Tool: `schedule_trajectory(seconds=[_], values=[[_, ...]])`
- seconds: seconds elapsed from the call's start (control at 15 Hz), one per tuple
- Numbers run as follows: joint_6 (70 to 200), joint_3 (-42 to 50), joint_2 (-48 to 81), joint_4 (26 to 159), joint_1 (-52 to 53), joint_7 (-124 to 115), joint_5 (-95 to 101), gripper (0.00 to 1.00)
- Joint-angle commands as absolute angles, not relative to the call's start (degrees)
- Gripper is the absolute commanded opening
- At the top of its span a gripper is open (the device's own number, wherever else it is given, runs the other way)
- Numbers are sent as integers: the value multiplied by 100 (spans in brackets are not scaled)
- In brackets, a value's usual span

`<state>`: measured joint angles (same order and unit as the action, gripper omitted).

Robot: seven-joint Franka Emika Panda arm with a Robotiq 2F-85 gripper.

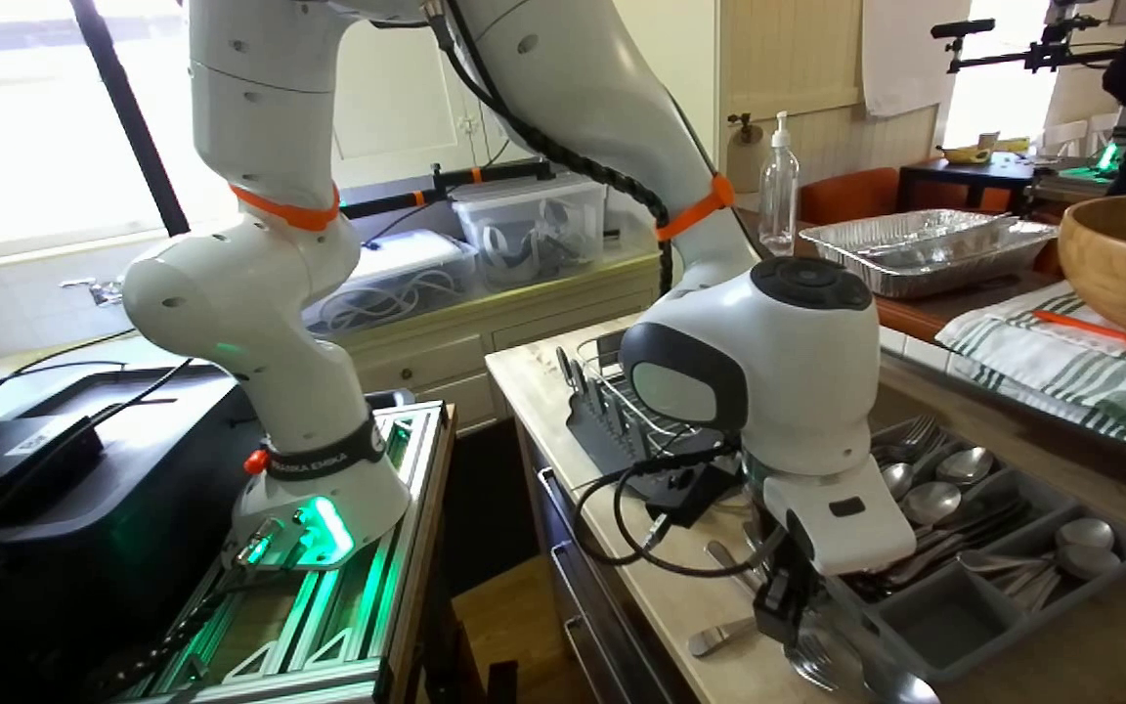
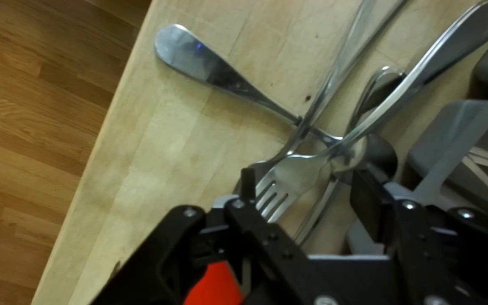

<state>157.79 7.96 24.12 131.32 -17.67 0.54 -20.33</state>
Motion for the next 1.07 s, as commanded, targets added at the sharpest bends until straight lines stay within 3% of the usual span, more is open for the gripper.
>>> schedule_trajectory(seconds=[0.0,0.13,0.33,0.53,0.67,0.8,0.87,0.93,1.0], values=[[16074,848,2372,13282,-1745,-21,-1882,92],[16184,786,2412,13249,-1819,57,-1943,100],[16319,724,2457,13228,-1881,111,-1971,100],[16363,705,2514,13218,-1913,145,-1949,90],[16367,690,2560,13202,-1946,187,-1954,65],[16412,702,2629,13185,-1959,221,-1917,59],[16429,694,2658,13179,-1977,243,-1916,58],[16467,677,2686,13173,-2004,272,-1919,66],[16506,662,2711,13169,-2029,296,-1920,68]])
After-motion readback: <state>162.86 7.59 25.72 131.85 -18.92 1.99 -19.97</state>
